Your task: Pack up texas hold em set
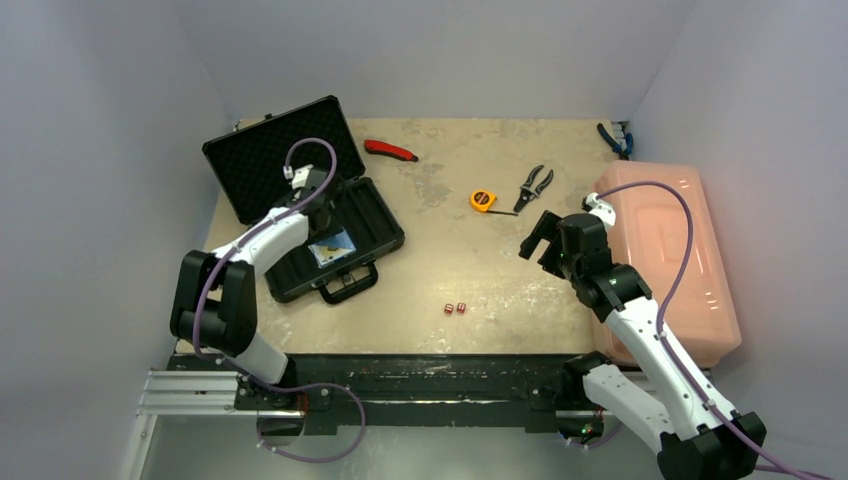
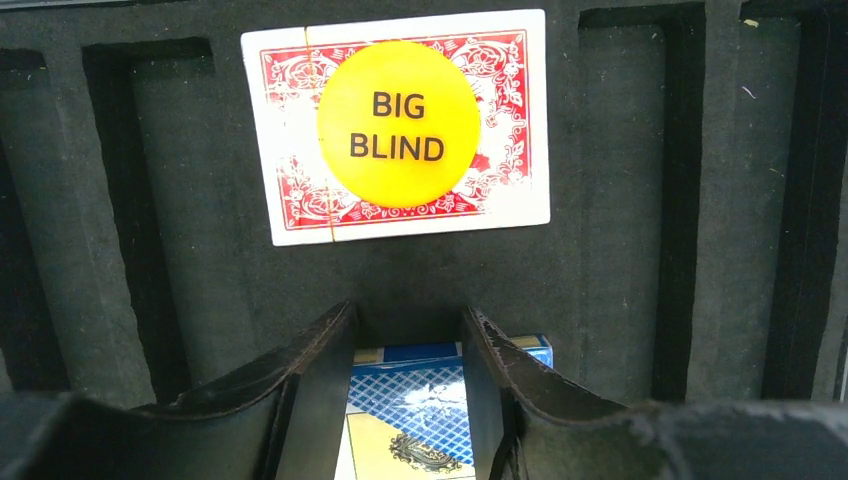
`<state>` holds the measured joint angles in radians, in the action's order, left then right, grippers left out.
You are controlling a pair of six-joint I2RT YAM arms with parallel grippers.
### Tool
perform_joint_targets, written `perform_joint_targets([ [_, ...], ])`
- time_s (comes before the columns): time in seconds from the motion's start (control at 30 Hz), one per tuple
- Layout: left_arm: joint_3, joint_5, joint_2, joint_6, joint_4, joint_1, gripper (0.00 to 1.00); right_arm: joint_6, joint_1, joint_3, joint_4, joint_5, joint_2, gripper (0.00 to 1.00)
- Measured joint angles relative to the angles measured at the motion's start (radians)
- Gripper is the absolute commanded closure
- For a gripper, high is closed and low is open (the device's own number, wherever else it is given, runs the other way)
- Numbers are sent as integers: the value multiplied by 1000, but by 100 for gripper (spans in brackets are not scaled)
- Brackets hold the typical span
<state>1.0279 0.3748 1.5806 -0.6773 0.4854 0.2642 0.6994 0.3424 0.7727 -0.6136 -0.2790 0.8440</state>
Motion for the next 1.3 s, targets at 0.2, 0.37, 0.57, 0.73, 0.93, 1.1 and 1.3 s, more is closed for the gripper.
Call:
perform_joint_targets([
  [0.2,0,25,-17,29,19,1,41,0,0,0,0,0,0,1],
  [0.37,0,32,-74,72,68,5,42,0,0,0,0,0,0,1],
  [0.57,0,26,-156,100,105,34,45,0,0,0,0,0,0,1],
  [0.73,-5,3,-161,106,119,65,46,0,0,0,0,0,0,1],
  [0.93,-39,-36,-96,95,107,77,49,0,0,0,0,0,0,1],
  [1.1,-24,-49,-71,90,91,77,50,0,0,0,0,0,0,1],
  [1.3,-24,-50,-75,87,88,77,39,0,0,0,0,0,0,1],
])
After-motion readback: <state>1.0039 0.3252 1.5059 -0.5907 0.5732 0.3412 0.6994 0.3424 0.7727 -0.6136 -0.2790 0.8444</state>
